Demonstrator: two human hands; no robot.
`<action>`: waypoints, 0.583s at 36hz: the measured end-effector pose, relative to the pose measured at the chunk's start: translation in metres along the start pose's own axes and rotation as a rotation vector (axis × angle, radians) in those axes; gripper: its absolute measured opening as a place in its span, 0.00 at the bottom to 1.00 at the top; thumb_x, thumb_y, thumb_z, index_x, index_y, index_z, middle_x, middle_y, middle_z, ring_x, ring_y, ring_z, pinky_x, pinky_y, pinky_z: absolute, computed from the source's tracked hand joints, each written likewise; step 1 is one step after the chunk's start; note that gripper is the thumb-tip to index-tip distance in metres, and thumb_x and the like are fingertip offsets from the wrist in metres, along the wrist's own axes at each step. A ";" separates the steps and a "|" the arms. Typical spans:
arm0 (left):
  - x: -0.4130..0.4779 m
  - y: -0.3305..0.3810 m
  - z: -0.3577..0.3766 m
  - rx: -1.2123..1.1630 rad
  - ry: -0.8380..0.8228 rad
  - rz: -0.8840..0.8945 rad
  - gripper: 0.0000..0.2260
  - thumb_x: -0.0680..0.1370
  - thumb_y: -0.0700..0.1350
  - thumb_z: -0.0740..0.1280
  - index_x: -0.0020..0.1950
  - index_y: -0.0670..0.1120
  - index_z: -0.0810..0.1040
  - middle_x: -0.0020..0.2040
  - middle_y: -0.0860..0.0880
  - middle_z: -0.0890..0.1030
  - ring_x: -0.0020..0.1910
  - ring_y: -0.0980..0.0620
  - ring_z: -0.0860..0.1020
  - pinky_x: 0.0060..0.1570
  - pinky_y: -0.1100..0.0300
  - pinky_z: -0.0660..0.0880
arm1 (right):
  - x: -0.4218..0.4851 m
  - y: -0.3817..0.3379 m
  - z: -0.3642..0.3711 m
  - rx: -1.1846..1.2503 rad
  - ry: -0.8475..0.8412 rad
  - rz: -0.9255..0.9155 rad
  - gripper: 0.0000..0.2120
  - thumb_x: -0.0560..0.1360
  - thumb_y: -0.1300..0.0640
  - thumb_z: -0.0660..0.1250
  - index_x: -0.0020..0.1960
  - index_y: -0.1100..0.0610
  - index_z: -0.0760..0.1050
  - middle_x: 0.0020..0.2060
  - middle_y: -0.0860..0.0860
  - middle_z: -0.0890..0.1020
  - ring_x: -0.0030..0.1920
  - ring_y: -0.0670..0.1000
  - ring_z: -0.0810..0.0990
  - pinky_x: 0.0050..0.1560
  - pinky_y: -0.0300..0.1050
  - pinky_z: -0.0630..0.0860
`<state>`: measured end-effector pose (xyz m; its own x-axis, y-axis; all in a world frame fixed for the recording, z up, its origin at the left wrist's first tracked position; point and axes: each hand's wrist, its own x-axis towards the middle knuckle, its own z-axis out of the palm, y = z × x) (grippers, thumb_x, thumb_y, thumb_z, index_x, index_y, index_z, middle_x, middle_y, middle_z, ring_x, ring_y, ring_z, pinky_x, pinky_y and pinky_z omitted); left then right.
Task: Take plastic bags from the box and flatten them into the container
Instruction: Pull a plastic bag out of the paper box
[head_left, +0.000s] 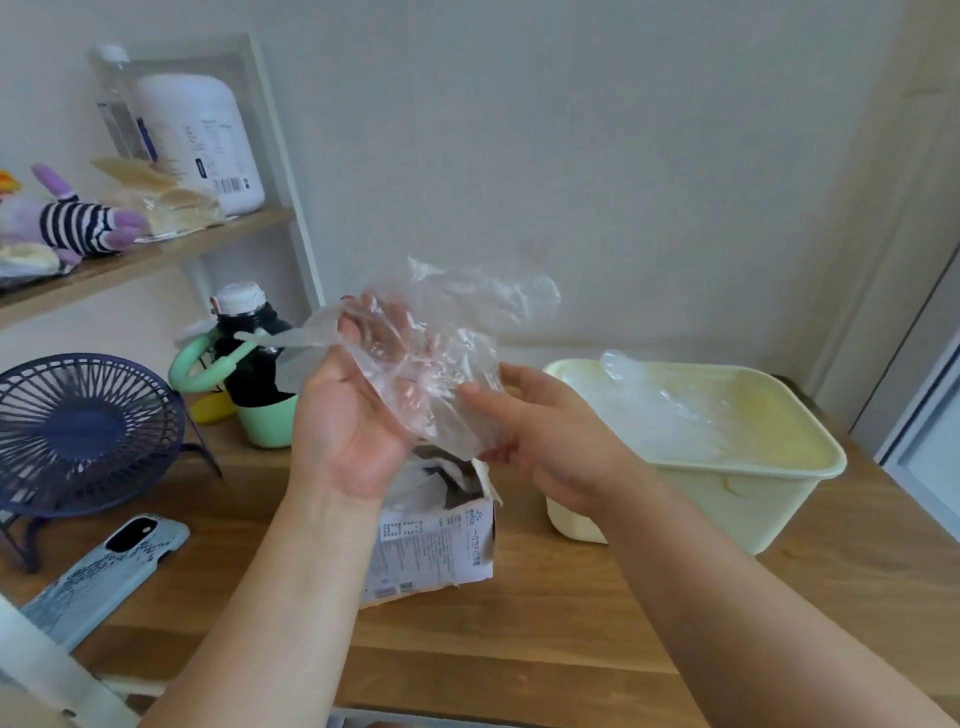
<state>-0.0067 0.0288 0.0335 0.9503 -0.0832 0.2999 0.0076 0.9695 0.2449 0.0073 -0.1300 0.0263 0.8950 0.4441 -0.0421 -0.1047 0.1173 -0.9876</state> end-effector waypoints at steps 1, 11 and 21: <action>0.001 -0.003 0.000 -0.022 -0.012 -0.009 0.13 0.72 0.36 0.72 0.56 0.45 0.80 0.55 0.47 0.81 0.62 0.50 0.78 0.67 0.46 0.70 | -0.001 -0.004 -0.005 0.109 0.045 -0.020 0.31 0.72 0.56 0.73 0.70 0.61 0.65 0.55 0.55 0.81 0.46 0.51 0.83 0.46 0.47 0.77; 0.020 -0.051 0.005 0.393 0.100 -0.077 0.08 0.76 0.46 0.62 0.45 0.45 0.80 0.46 0.46 0.79 0.45 0.49 0.79 0.47 0.51 0.79 | -0.023 -0.036 -0.068 0.507 0.294 -0.260 0.22 0.74 0.74 0.63 0.61 0.55 0.66 0.35 0.54 0.73 0.35 0.49 0.74 0.46 0.47 0.80; 0.032 -0.069 0.029 1.400 0.128 -0.178 0.44 0.49 0.70 0.77 0.63 0.62 0.72 0.65 0.51 0.76 0.59 0.49 0.78 0.51 0.54 0.78 | -0.039 -0.043 -0.099 0.274 0.425 -0.281 0.21 0.76 0.68 0.66 0.65 0.56 0.65 0.42 0.55 0.76 0.33 0.48 0.72 0.39 0.41 0.76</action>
<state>0.0139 -0.0470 0.0530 0.9911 -0.0842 0.1028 -0.1099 -0.0839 0.9904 0.0194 -0.2403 0.0555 0.9943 -0.0265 0.1031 0.1045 0.4297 -0.8969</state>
